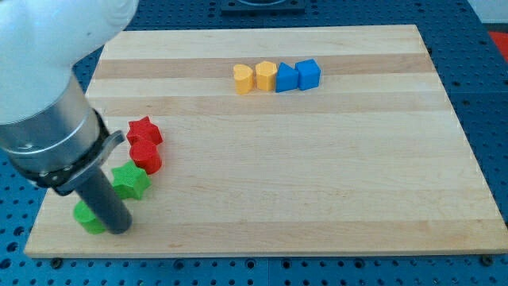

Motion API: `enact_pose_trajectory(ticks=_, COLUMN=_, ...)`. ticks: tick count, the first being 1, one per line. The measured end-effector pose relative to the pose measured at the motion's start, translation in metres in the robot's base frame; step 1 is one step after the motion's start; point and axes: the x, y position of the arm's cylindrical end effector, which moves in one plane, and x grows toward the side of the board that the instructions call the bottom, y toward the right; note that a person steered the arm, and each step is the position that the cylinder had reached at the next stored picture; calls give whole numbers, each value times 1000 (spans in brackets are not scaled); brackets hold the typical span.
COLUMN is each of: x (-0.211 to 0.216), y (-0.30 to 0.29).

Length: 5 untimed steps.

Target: Slide the green star to the left

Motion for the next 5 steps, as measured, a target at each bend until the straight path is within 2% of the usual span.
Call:
enact_pose_trajectory(ticks=2, x=1, y=-6)
enact_pose_trajectory(ticks=3, x=-5, y=46)
enact_pose_trajectory(ticks=4, x=-33, y=89)
enact_pose_trajectory(ticks=5, x=-56, y=86)
